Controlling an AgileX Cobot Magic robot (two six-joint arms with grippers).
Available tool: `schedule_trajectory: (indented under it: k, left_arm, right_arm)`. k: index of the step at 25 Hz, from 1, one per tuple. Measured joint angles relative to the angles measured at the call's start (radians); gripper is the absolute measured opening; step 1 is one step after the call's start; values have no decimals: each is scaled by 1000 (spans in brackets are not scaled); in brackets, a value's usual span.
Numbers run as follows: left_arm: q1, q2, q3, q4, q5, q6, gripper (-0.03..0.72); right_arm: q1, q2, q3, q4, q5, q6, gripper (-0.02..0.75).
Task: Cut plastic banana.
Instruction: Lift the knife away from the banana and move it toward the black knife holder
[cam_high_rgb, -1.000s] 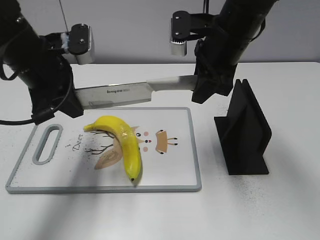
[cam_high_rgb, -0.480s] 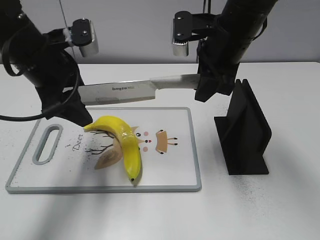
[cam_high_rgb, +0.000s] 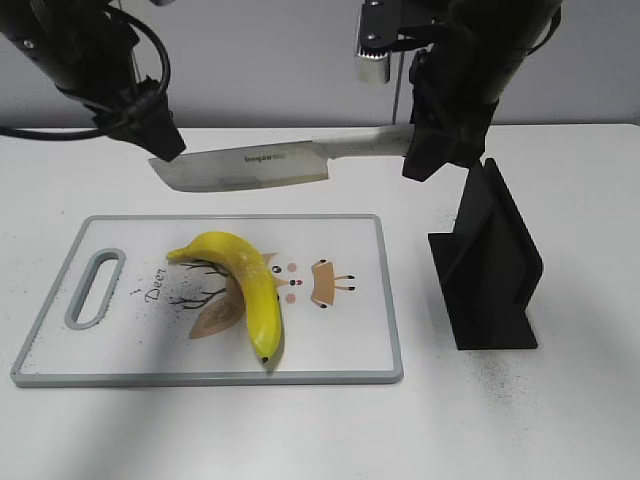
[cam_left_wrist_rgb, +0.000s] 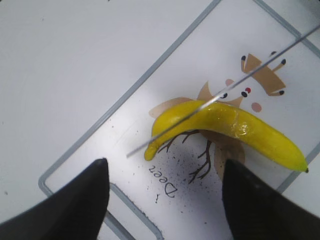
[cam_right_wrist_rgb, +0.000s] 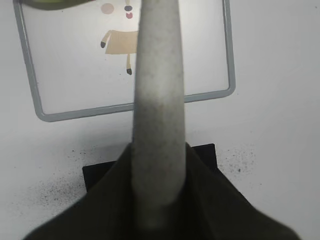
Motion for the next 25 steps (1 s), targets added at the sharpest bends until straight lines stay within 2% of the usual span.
schedule_trajectory:
  k: [3, 7, 12, 17, 21, 25]
  left_arm:
    - [25, 0, -36, 12, 52, -153, 661]
    - [103, 0, -54, 70, 143, -376, 637]
    - [213, -4, -55, 171, 204, -556, 610]
    - [263, -80, -5, 203, 203, -616, 597]
    - [264, -201, 105, 208, 204, -621, 595]
    - [264, -353, 250, 211, 206, -621, 595]
  right_arm:
    - [0, -23, -2, -1, 5, 99, 163]
    - [-1, -57, -5, -3, 9, 280, 163]
    - [-3, -99, -5, -3, 78, 499, 163]
    - [-3, -131, 12, -3, 103, 777, 163]
    - [-3, -217, 90, -13, 96, 949, 163]
    - [-3, -347, 237, -17, 2, 1040, 163]
